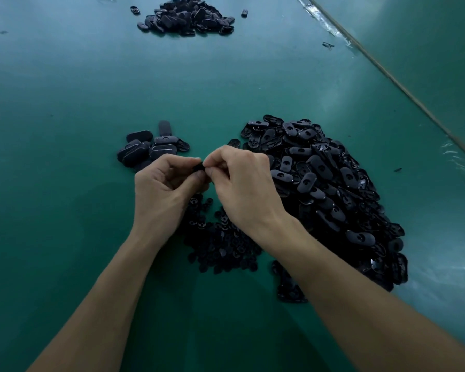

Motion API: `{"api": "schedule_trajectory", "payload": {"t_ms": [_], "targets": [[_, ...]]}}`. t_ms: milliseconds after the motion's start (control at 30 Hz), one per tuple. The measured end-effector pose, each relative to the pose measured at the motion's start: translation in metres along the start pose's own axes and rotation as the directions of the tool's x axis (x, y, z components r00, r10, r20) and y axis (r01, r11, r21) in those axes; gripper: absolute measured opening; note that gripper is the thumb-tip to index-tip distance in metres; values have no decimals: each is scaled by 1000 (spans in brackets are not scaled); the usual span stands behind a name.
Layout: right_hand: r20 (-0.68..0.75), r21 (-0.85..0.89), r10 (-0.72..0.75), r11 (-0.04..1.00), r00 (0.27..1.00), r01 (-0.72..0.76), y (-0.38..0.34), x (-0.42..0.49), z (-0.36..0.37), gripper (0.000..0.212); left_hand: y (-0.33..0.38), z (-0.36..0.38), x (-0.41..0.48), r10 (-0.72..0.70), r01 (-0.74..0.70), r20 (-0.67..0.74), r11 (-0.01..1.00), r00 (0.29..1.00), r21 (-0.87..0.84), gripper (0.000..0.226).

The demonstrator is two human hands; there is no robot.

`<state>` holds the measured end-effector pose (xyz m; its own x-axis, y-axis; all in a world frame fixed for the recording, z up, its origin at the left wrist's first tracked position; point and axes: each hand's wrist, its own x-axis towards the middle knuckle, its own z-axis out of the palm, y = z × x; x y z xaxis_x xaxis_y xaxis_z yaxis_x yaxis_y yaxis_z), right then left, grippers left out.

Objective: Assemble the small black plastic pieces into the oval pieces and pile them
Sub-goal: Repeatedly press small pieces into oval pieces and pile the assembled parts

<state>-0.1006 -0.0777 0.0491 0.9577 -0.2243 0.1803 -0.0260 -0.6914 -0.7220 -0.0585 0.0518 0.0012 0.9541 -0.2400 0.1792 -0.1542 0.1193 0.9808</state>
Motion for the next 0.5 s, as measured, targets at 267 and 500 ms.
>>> {"api": "schedule_trajectory", "payload": {"t_ms": [267,500], "targets": [[40,-14,-3,1000,999,3,-5,-4,1,27,-3,-2,1,53,-43,-77,991,996,127,20],[5,95,-5,995,1000,5,-4,0,-4,18,0,-1,1,77,-69,-80,993,994,92,16]]}}
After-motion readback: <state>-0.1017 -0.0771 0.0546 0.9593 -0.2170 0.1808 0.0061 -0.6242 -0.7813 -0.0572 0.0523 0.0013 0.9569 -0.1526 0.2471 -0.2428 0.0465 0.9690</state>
